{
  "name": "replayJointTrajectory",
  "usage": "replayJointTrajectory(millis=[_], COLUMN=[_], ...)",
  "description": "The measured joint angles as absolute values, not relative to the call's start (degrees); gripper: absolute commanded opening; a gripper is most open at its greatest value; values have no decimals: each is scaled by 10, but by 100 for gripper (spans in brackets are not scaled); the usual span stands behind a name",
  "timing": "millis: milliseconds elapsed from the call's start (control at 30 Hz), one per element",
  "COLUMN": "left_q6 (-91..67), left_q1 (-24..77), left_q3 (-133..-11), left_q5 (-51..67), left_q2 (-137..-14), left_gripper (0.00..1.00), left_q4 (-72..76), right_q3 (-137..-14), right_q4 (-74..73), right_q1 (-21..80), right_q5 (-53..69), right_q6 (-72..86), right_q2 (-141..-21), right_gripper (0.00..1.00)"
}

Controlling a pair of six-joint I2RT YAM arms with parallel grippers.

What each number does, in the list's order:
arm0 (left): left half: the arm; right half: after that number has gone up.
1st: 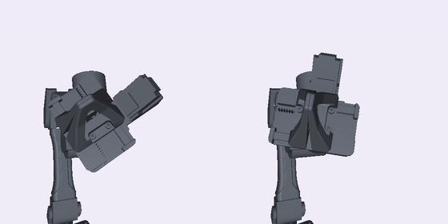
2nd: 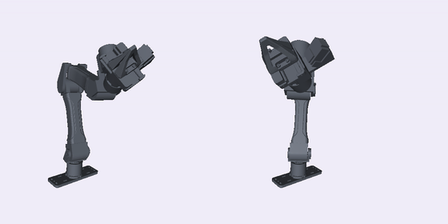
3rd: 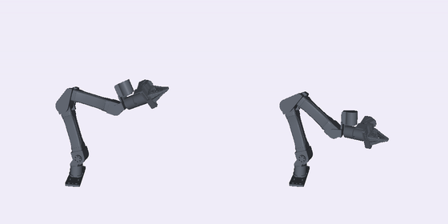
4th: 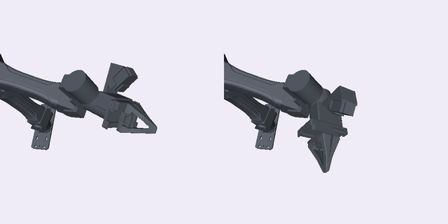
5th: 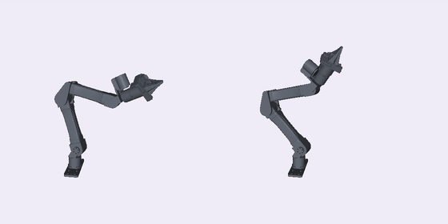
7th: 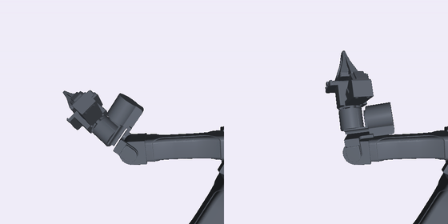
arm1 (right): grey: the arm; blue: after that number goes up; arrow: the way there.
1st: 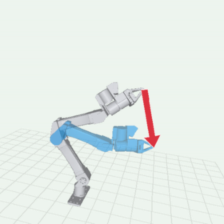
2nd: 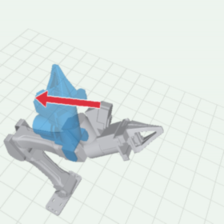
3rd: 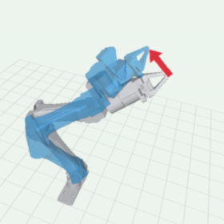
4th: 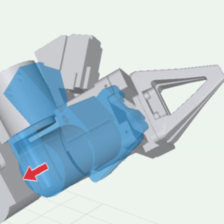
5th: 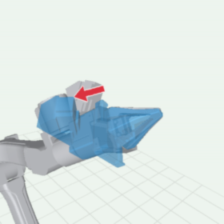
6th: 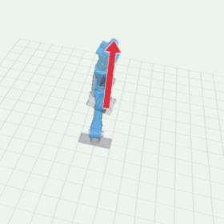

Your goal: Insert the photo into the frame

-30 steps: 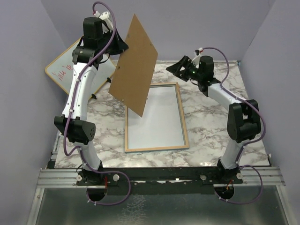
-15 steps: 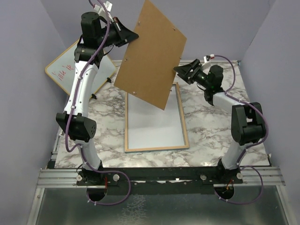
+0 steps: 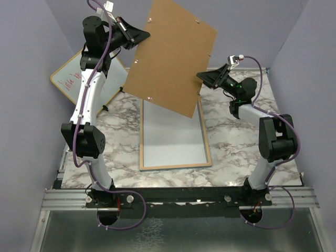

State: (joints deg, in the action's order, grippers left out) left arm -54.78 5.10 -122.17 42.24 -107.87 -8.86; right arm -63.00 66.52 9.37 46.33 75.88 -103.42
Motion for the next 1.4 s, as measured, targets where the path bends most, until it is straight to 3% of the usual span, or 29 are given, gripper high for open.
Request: replayJointTrajectory(millis=[133,300,400,500,700,1133,1400], left_q6=[-557,-548,-541,-530,-493,-408,-367], left_q1=[43,34,33,28,21,23,23], left_q3=[-1210,-1183,-1152,-1108,-1015,-770,-727], left_q5=[422,418,410,403,391,363,333], left_q2=[-1079,-1079,-1074,-1069,-1056,-997,-997], left_gripper=[0,0,10,25,42,49,66], left_q4=[-78,-89,-96,-94,-103,-134,-139], right_q3=[-629,-620,-613,-612,-612,-596,-563], right_q4=[677,672,671,668,620,418,364], right_q1=[93,88,81,77,70,63,63], right_q5=[473,474,476,484,499,570,573], right_q6=[774,790,806,823,803,674,643], right_q2=[-1034,-1034,-1034,-1034,-1027,-1018,-1020], right_gripper=[35,15,1,1,0,0,0])
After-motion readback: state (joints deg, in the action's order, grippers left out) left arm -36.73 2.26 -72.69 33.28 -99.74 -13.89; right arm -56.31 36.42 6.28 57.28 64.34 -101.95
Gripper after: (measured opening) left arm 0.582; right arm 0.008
